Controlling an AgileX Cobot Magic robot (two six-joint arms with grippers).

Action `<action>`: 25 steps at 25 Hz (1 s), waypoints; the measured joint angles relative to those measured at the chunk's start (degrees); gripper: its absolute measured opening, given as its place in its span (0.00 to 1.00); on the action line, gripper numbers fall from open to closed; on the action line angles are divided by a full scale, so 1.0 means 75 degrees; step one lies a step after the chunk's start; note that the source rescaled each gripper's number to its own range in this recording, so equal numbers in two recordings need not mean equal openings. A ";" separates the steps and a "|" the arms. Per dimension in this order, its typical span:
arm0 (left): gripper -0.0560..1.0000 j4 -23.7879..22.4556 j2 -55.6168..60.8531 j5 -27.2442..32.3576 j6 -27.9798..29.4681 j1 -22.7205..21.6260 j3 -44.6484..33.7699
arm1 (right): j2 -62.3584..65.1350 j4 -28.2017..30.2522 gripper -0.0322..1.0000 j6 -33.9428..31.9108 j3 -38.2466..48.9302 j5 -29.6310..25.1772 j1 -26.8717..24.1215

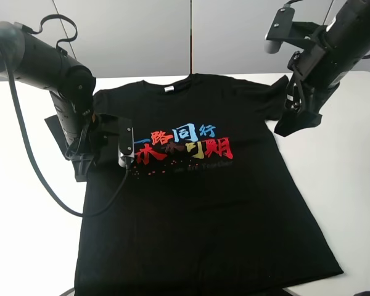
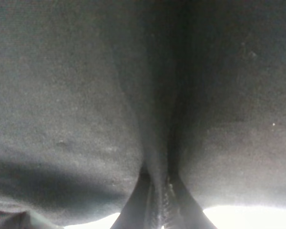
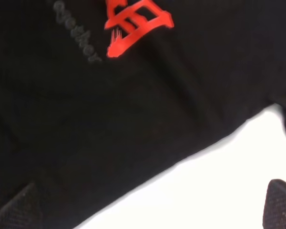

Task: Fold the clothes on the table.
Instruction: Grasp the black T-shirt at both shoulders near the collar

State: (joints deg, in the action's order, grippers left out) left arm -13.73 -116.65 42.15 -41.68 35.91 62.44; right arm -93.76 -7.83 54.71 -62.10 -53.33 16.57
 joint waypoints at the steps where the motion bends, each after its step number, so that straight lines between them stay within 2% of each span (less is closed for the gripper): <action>1: 0.05 0.0000 0.0000 0.0000 0.0019 0.0000 0.0000 | -0.0191 0.0041 1.00 0.0082 -0.0014 0.0066 0.0096; 6: 0.05 0.0000 0.0000 0.0000 0.0076 0.0000 0.0000 | -0.1275 0.0356 1.00 0.0223 -0.0595 0.0189 0.0471; 12: 0.06 -0.0016 0.0000 0.0028 0.0076 0.0000 0.0000 | -0.2506 0.0356 1.00 0.0307 -0.1817 0.0143 0.0502; 16: 0.06 -0.0016 0.0000 0.0028 0.0076 0.0000 0.0000 | -0.3063 0.0368 1.00 0.0682 -0.2046 0.0113 0.0502; 25: 0.06 -0.0029 0.0000 0.0005 0.0076 0.0000 0.0000 | -0.3300 0.0221 1.00 0.1512 -0.2046 0.0056 -0.0218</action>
State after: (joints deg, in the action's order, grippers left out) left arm -13.95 -116.65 42.19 -41.12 35.91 62.44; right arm -118.51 -6.17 66.05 -77.44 -52.92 14.93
